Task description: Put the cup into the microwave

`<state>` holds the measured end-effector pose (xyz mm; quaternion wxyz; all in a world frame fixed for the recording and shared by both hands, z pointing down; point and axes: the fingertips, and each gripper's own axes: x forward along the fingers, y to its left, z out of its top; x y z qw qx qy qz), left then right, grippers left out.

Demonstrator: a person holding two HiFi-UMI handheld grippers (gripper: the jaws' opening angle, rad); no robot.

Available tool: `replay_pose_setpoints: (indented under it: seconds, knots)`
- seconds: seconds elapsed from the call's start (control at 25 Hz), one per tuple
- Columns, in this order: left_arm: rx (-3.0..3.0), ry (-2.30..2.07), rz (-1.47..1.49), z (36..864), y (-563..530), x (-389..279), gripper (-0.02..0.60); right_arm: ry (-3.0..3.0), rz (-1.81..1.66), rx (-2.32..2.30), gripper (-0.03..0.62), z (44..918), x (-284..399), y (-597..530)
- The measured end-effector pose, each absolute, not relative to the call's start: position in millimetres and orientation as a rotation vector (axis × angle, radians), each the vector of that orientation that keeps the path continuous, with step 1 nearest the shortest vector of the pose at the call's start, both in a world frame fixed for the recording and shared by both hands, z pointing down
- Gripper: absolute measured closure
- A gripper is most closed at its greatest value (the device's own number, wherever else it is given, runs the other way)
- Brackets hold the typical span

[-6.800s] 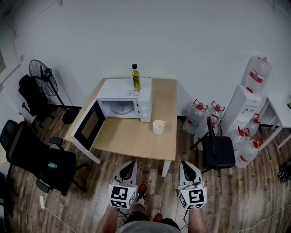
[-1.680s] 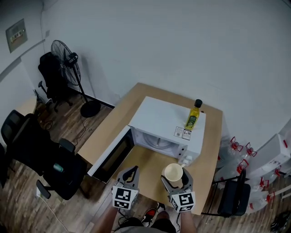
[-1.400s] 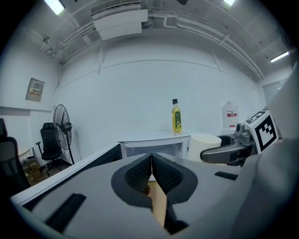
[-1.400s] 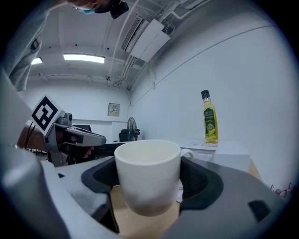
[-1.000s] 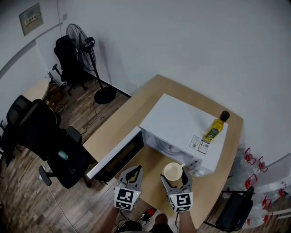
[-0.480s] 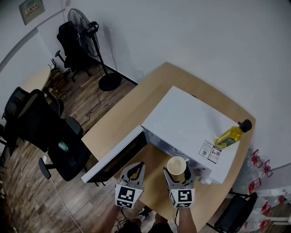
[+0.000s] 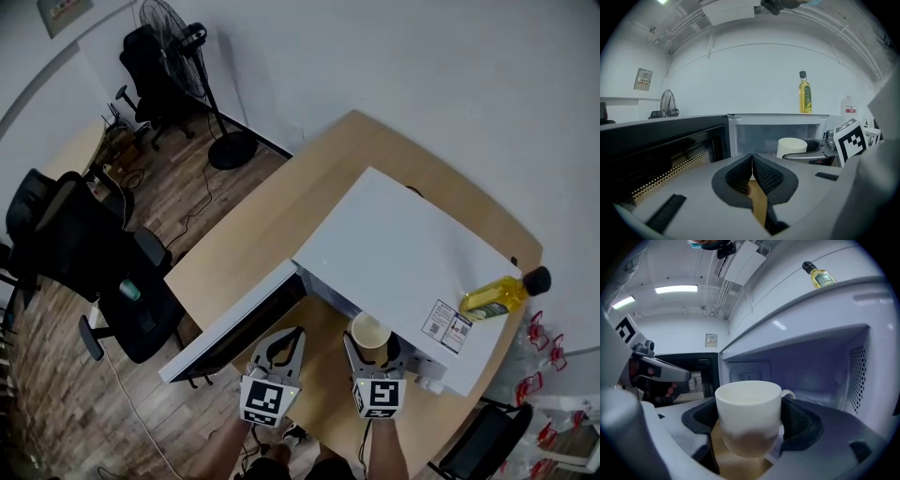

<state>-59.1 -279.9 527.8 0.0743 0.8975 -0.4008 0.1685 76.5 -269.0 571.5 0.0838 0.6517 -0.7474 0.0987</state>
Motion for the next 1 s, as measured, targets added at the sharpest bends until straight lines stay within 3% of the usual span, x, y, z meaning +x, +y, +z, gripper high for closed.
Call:
replay_pose_setpoints:
  seconds: [1.0]
  knots:
    - [2.641, -1.209, 0.537, 555.7, -306.4, -46.7, 0.557, -2.212, 0.328, 2.016, 0.203, 593.1, 95.1, -325.6]
